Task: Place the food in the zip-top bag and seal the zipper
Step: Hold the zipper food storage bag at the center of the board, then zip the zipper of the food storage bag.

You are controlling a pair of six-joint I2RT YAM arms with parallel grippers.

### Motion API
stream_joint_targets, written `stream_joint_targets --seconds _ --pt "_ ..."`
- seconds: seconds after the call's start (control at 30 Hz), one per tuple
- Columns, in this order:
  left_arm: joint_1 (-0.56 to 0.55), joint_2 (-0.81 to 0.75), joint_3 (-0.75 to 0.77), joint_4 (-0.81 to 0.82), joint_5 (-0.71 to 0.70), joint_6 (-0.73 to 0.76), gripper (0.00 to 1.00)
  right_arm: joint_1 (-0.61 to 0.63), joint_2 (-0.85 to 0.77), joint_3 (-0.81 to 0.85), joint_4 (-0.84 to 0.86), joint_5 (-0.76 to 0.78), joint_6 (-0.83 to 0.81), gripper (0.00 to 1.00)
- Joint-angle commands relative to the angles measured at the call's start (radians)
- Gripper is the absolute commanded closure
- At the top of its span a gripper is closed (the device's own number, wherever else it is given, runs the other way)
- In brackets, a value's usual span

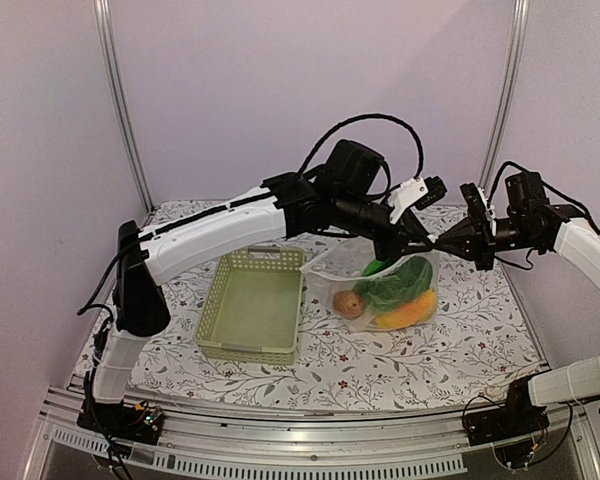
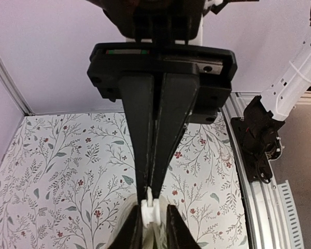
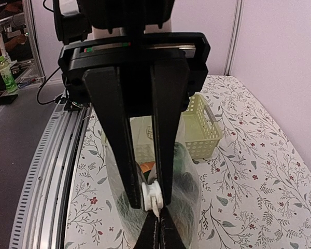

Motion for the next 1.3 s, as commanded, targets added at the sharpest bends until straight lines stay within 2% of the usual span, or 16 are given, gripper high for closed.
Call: stream_joint_targets --seconds 0.0,0.17,0.33,0.47,0.77,1.0,1.13,1.27 --pt "-0.014 -0.003 0.028 -0.018 -0.006 0.0 0.76 0.005 -0.024 0.006 0.008 0.005 -0.001 1.0" --pt "-0.014 -0.006 0.027 -0.018 -0.009 -0.007 0.77 0.005 -0.031 -0.009 0.006 0.013 -0.01 1.0" --pt "-0.014 -0.004 0.027 -0.005 -0.015 -0.027 0.82 0.005 -0.035 -0.013 0.006 0.018 -0.014 1.0" --pt "-0.008 -0.002 0.027 0.017 -0.007 -0.073 0.79 0.005 -0.044 -0.017 0.013 0.029 -0.018 1.0" --pt "0.008 0.019 0.055 0.014 -0.043 -0.15 1.0 0.004 -0.091 -0.047 0.071 0.054 0.012 1.0" --pt "0.014 -0.003 0.04 -0.052 -0.116 -0.125 1.0 -0.046 -0.094 -0.037 0.118 0.027 0.08 1.0" --pt "0.026 -0.038 -0.036 -0.075 -0.13 -0.125 1.0 -0.137 -0.072 -0.028 0.118 -0.037 0.099 1.0" --pt "0.034 -0.08 -0.103 -0.078 -0.139 -0.126 0.99 -0.158 -0.06 -0.026 0.121 -0.029 0.107 1.0"
